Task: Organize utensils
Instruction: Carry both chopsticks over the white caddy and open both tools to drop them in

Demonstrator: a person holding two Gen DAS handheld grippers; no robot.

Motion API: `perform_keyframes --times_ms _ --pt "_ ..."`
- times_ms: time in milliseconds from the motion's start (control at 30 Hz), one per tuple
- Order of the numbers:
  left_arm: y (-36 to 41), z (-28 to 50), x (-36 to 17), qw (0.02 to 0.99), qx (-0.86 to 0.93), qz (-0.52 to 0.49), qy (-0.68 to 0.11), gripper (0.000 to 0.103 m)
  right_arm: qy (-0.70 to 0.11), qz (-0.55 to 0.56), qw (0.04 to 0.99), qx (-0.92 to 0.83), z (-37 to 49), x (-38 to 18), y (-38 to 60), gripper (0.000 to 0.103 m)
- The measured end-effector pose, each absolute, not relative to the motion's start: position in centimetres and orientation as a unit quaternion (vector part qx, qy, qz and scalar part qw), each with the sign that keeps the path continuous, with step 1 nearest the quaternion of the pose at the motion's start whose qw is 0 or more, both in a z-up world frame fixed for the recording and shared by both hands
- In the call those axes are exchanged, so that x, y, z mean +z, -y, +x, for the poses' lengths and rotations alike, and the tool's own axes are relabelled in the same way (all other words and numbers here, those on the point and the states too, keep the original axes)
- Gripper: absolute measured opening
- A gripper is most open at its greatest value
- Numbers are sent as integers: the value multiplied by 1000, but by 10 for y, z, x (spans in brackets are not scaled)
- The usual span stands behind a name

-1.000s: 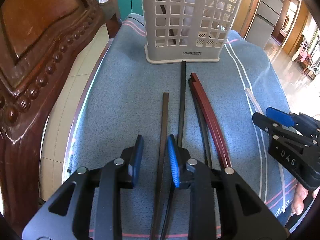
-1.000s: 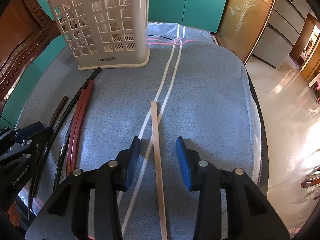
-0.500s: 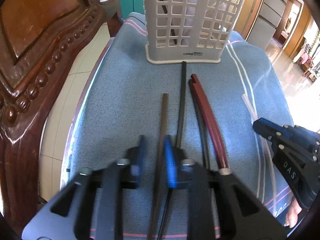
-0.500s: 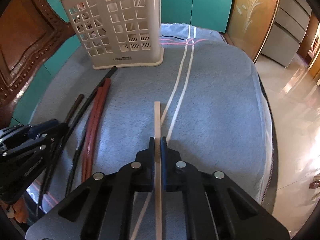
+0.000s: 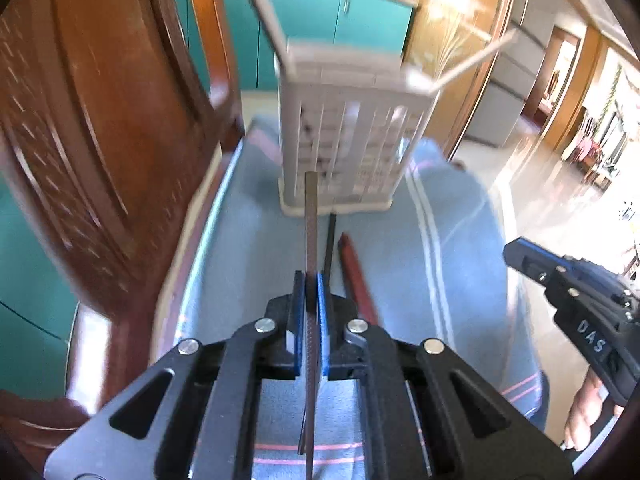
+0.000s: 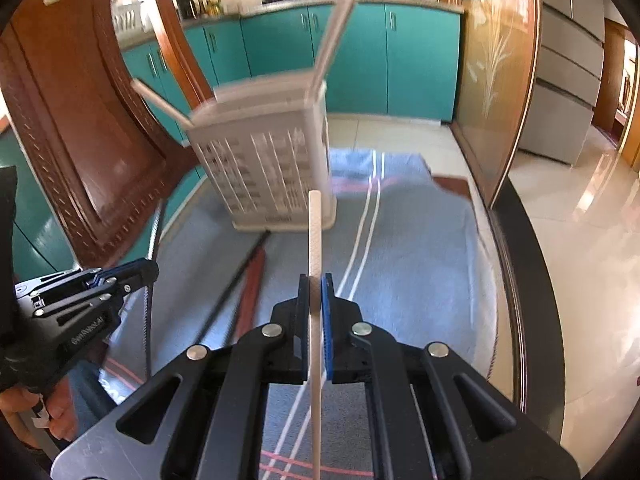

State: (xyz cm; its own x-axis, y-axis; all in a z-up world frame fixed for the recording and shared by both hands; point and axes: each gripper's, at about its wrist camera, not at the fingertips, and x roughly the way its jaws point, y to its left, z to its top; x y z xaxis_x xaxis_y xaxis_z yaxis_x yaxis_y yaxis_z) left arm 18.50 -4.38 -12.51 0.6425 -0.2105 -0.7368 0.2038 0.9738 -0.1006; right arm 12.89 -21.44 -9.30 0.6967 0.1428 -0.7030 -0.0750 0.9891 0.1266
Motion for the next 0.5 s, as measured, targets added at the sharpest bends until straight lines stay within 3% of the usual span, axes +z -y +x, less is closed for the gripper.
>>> perform_keyframes --times_ms 500 --pt "23 157 -17 936 -159 -44 -312 7 -297 51 949 91 115 -1 220 7"
